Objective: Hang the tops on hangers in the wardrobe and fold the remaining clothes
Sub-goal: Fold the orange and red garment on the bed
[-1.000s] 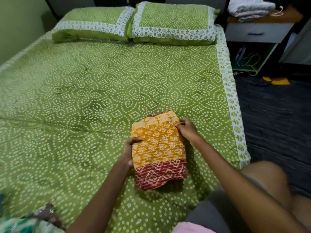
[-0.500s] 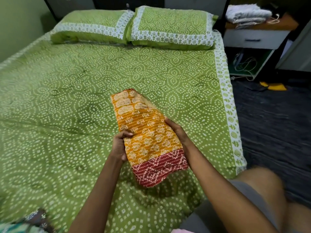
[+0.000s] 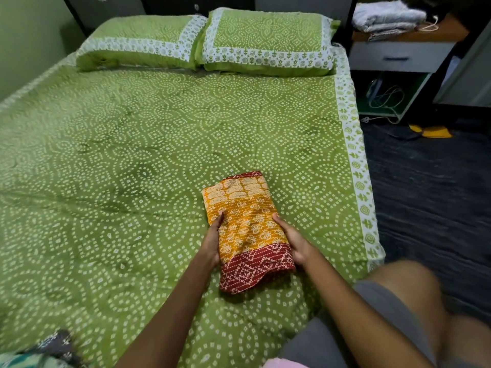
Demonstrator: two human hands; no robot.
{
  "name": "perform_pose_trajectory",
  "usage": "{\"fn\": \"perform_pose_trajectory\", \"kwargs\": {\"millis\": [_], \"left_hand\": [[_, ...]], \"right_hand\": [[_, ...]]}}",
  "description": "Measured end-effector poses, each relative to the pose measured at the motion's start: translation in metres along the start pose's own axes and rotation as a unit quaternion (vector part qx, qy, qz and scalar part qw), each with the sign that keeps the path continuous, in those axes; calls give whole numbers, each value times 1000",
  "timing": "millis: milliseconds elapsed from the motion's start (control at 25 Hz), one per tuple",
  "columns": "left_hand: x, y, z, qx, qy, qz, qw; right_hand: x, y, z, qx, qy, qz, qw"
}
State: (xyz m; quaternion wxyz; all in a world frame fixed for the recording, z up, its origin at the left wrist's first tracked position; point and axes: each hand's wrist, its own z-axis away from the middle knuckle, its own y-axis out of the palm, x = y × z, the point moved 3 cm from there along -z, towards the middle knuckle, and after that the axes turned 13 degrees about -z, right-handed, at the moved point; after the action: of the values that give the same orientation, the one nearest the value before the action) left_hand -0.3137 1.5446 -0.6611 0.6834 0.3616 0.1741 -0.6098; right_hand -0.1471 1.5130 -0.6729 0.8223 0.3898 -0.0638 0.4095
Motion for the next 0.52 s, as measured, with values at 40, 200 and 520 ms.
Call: {"fn": "perform_pose_trajectory", "kwargs": {"millis": [40,200,520], "left_hand": [[1,0,-2,-18,1,-36,999],[-6,-10,-5,-69,38,-177,981],[-32,30,20,-324,376,-540,680]], "right_hand": [[-4,-9,3,-4,20,21,1000],[-16,-29,30,-21,86,113,990],[48,13,37,-154,-319,512,783]]}}
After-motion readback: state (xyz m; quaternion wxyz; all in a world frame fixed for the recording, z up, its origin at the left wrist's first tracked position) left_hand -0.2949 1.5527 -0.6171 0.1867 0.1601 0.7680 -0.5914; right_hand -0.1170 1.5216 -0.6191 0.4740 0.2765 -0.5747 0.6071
